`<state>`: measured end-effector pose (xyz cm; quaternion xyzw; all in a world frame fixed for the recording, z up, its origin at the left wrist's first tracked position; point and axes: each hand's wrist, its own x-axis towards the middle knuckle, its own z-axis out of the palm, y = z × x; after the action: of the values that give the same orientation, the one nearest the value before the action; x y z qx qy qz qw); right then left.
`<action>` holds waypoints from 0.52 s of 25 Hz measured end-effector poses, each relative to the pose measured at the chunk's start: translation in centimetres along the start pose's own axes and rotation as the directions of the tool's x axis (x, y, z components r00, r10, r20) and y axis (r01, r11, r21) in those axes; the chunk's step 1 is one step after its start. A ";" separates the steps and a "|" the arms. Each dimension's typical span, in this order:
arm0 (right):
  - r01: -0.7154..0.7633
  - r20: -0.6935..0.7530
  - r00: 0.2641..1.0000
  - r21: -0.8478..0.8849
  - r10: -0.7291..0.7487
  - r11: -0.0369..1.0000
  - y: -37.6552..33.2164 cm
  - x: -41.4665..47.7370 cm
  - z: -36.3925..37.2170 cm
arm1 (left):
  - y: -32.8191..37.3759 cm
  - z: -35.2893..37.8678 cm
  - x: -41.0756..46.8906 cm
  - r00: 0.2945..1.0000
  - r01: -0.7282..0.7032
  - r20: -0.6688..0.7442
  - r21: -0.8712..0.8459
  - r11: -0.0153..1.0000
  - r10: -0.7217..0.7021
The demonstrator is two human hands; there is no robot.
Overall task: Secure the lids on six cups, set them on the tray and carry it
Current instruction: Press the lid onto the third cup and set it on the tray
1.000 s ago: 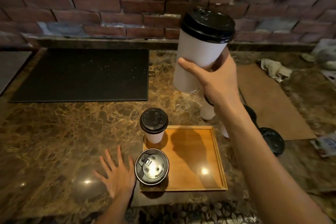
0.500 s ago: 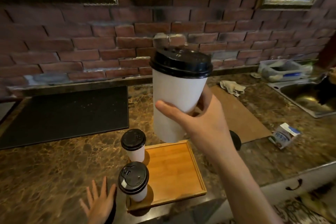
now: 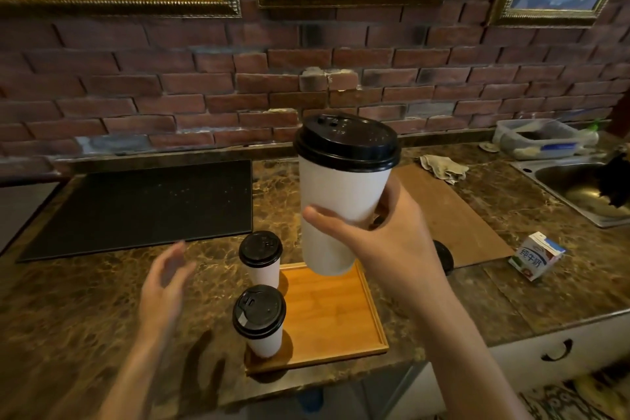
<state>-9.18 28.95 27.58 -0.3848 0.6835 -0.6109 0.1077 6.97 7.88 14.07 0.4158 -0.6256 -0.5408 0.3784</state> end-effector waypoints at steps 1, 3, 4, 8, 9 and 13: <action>0.001 0.007 1.000 -0.013 -0.001 1.000 0.0 0.0 0.0 | 2.6 0.3 -1.0 0.988 -0.119 0.089 -0.055 0.991 0.123; -0.005 0.015 1.000 -0.035 0.006 0.999 0.0 0.1 0.0 | 7.0 1.5 -3.1 0.894 -0.272 0.339 -0.106 0.956 0.292; -0.007 0.020 1.000 -0.047 0.008 0.999 0.0 0.0 0.1 | 8.6 2.3 -4.0 0.830 -0.323 0.442 -0.118 0.939 0.341; 0.012 0.042 0.999 -0.070 -0.009 0.997 0.2 -0.3 0.6 | 10.6 6.4 -5.9 0.661 -0.360 0.638 -0.191 0.913 0.395; 0.014 0.042 0.999 -0.073 -0.011 0.997 0.2 -0.3 0.7 | 10.5 7.4 -6.1 0.649 -0.342 0.644 -0.229 0.911 0.405; 0.015 0.028 1.000 -0.090 -0.012 0.996 0.2 -0.5 0.9 | 9.2 9.3 -6.0 0.718 -0.340 0.536 -0.287 0.896 0.444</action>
<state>-8.35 28.60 27.02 -0.4022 0.7063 -0.5748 0.0952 -0.40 17.44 21.86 0.0517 -0.7374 -0.6001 0.3056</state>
